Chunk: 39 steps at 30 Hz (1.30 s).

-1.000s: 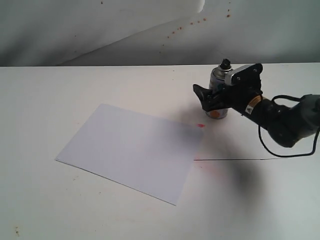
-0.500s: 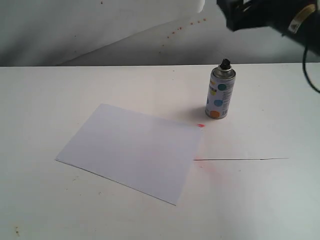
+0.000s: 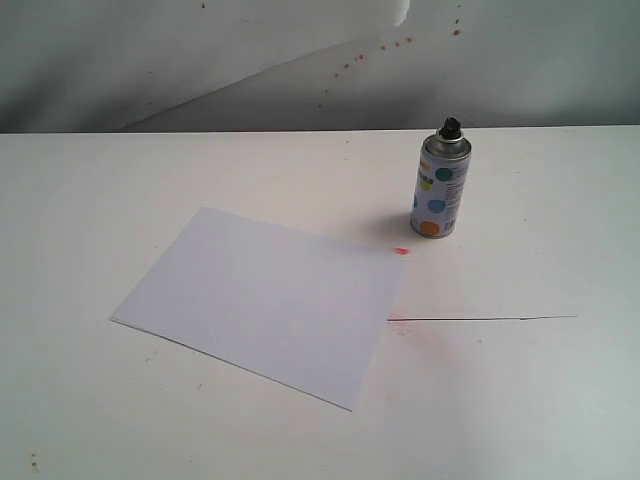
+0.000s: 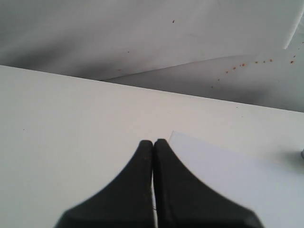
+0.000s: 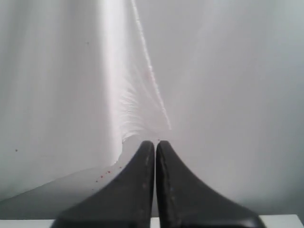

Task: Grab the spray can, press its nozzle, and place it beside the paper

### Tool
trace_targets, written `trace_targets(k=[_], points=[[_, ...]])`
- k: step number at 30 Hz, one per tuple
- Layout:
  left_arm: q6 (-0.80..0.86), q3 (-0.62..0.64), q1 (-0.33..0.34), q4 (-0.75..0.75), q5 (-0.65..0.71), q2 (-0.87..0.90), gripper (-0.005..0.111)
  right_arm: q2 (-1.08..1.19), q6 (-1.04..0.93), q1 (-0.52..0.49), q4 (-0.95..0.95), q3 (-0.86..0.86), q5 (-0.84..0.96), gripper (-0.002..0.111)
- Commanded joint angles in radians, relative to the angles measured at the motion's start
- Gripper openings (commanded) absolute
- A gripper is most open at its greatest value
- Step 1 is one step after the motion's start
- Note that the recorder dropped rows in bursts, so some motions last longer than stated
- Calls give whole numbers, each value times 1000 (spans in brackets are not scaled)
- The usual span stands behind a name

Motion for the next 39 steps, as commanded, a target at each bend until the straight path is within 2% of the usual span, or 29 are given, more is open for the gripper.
trace_targets(k=[1,14,18,21,24,30,37,39], points=[[-2,5,-1,-5,-3,-6,0,-128,5,2,23,-6,124,1],[-2,5,-1,-5,-3,-6,0,-363,5,-10,18,-6,120,1],[-2,5,-1,-5,-3,-6,0,-440,9,-123,62,18,120,1],[-2,5,-1,-5,-3,-6,0,-521,9,-225,117,133,120,1],[-2,5,-1,-5,-3,-6,0,-618,9,-281,121,302,117,1],[-2,5,-1,-5,-3,-6,0,-804,7,-289,123,629,63,1],[-2,5,-1,-5,-3,-6,0,-910,-9,-288,128,746,67,1],[-2,5,-1,-5,-3,-6,0,-916,-80,-288,192,759,47,1]])
